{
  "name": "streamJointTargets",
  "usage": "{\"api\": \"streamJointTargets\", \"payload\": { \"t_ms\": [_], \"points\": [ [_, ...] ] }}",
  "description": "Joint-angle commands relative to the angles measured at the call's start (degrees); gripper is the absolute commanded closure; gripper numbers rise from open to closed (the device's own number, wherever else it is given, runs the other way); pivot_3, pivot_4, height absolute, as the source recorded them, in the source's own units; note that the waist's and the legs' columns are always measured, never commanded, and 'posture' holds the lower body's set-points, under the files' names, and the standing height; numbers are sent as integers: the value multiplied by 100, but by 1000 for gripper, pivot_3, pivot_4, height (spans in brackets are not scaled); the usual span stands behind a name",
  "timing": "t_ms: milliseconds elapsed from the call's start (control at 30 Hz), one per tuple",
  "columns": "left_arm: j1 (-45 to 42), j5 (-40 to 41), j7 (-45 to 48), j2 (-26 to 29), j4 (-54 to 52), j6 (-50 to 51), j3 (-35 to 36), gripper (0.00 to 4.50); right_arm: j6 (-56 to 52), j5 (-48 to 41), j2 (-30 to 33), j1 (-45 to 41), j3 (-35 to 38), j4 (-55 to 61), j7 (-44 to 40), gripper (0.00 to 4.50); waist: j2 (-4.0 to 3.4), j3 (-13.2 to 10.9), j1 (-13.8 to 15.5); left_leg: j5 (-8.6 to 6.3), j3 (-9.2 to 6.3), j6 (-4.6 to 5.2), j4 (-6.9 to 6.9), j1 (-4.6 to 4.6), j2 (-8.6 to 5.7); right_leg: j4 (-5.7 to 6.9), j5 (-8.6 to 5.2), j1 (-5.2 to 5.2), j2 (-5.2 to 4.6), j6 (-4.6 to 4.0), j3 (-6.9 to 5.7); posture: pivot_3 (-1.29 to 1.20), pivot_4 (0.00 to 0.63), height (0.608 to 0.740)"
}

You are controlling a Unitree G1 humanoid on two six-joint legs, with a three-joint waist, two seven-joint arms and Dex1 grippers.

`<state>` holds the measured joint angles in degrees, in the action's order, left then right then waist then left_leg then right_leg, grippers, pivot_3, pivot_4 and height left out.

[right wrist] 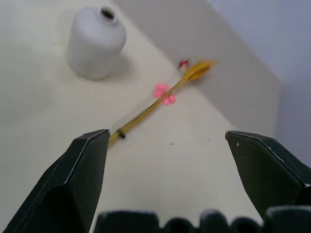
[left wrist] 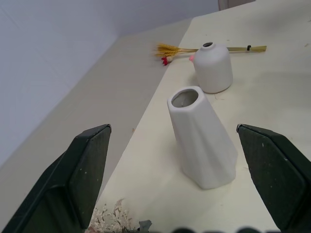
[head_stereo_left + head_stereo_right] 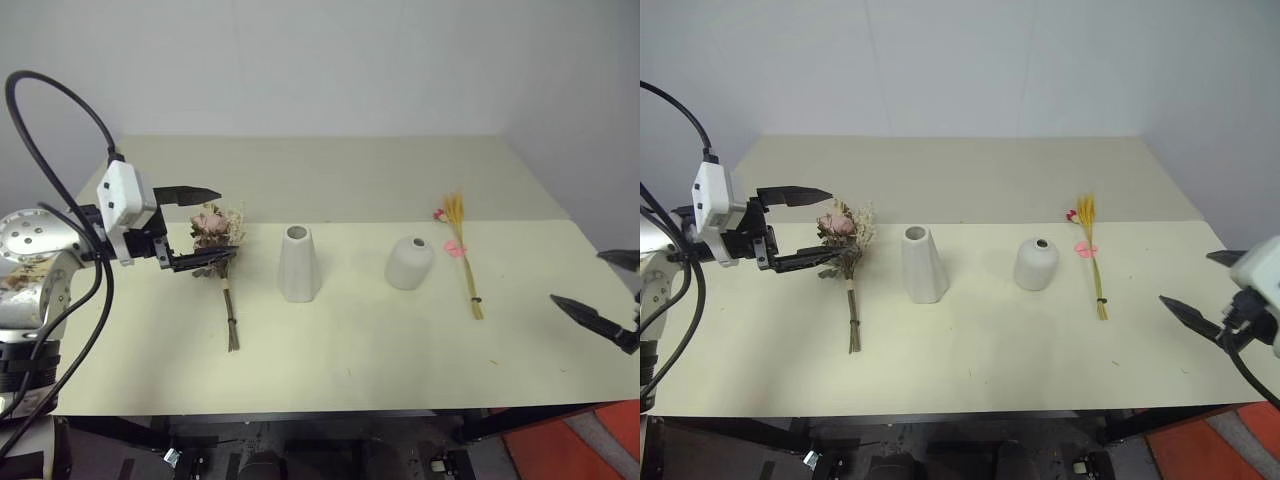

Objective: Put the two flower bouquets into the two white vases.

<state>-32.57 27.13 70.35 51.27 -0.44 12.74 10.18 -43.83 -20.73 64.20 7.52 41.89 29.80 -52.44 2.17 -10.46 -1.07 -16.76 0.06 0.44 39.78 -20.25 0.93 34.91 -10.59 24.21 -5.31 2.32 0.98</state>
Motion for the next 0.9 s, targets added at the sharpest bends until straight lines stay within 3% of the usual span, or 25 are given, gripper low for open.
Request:
{"api": "streamJointTargets", "payload": {
  "t_ms": [33, 133, 267, 400, 633, 900],
  "points": [
    [-181, -22, -7, -34, -47, -80, -61, 0, -974, -229, 483, -943, -971, -599, 372, 14, 2, 1, -8, 0, 0, 0, 0, 1, 2, 1, 1, 2, 2, -2, 1, 0, 150, 740],
    [-268, -52, 29, -95, 49, -111, -150, 0, -1571, -220, 572, -2334, -2195, -1448, 592, 14, 2, 0, 4, 0, -3, 0, -5, -2, 3, -1, 4, 8, 4, -11, -3, 0, 150, 740],
    [-362, 49, 89, -274, -16, -81, -275, 0, -1921, 164, -64, -4389, -3676, -2980, 817, 14, 1, -3, -26, 0, -1, 0, -1, -13, -2, -9, 25, 16, 2, -40, 1, 0, 150, 740],
    [-426, 121, 68, -443, -214, 17, -388, 0, -1553, 803, -690, -5685, -4713, -4628, 823, 14, 1, -3, -29, 0, -4, 1, -3, -27, -1, -10, 25, 28, 3, -40, -4, 0, 150, 740],
    [-315, 277, 11, -599, -615, 198, -403, 0, -605, 1621, -1675, -7130, -5440, -7337, 767, 14, -2, -4, -14, 5, -4, -4, 8, -119, -7, 10, 42, 118, -3, -37, -6, 0, 150, 740],
    [91, 350, -160, -563, -891, 271, -242, 0, 117, 2250, -2232, -7710, -5628, -9059, 543, 14, -5, -5, -32, 3, -4, -1, 5, -133, -8, 2, 44, 121, -5, -33, -11, 0, 150, 740]
  ]
}}
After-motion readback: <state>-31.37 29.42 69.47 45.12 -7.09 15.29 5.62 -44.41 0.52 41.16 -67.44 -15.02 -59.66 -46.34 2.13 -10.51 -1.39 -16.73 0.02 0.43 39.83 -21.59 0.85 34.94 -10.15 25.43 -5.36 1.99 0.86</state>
